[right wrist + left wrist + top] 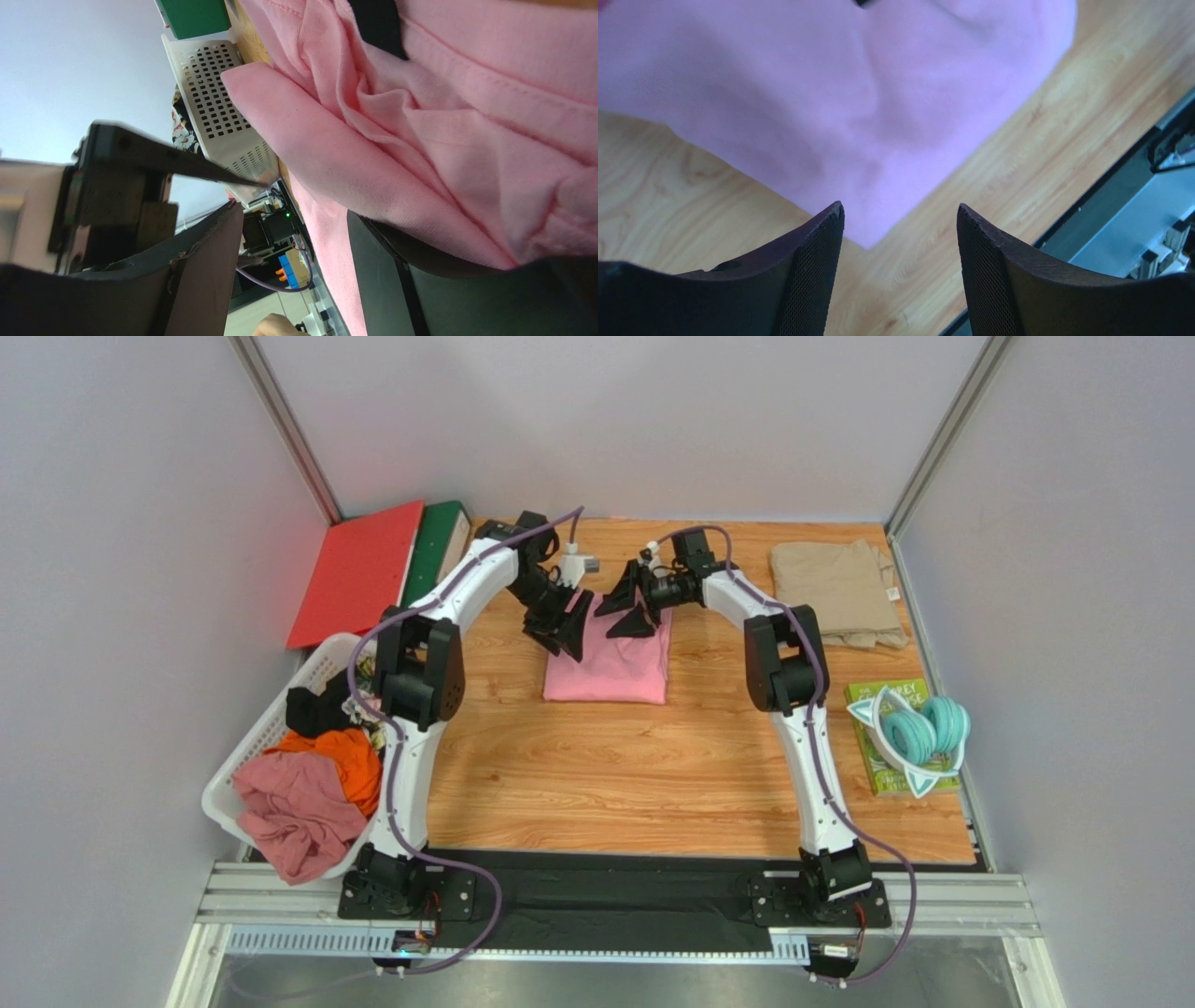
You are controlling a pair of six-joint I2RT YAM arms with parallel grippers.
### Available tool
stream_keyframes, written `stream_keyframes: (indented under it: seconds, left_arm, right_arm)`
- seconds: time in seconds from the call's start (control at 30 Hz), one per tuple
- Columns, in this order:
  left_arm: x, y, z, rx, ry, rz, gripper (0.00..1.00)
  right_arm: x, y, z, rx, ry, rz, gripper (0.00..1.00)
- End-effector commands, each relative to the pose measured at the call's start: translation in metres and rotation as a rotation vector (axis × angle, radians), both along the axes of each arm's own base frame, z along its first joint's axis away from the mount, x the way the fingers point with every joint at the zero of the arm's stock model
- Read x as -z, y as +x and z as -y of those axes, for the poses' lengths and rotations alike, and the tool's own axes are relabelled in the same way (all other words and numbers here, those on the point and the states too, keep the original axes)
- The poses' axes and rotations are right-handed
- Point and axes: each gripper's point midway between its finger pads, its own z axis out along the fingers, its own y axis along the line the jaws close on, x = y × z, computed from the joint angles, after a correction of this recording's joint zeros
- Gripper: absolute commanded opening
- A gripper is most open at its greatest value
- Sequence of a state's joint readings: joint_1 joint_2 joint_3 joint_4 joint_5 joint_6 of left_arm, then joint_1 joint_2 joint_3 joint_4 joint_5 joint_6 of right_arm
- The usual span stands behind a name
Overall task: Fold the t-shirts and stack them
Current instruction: Smooth out wrinkles on the folded tshirt
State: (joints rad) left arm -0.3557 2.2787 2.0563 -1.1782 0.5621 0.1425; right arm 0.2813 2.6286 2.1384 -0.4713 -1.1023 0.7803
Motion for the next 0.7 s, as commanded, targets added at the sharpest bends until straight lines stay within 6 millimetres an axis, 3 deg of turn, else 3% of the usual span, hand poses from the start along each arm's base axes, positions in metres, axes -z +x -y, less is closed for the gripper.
stream_keyframes:
  seconds: [0.0,0.23,0.33,0.53,0.67]
  left_arm:
    - [0.005,0.028,0.002,-0.069,0.009,0.010,0.67]
    - [0.016,0.065,0.010,-0.148,-0.039,0.045,0.65]
    - [0.019,0.083,0.005,-0.220,-0.069,0.053,0.64]
    - [0.050,0.095,-0.013,-0.303,-0.036,-0.001,0.64]
    - [0.076,0.082,-0.030,-0.292,0.059,-0.059,0.64]
  right_arm:
    - [-0.019,0.006,0.010,0.017,0.021,0.043,0.63]
    - [-0.001,0.000,0.013,0.018,0.001,0.007,0.64]
    - [0.009,-0.005,0.014,0.013,-0.005,-0.009,0.64]
    - [0.014,-0.010,0.018,0.013,-0.015,-0.014,0.64]
    - [0.010,-0.015,0.026,0.019,-0.031,-0.010,0.64]
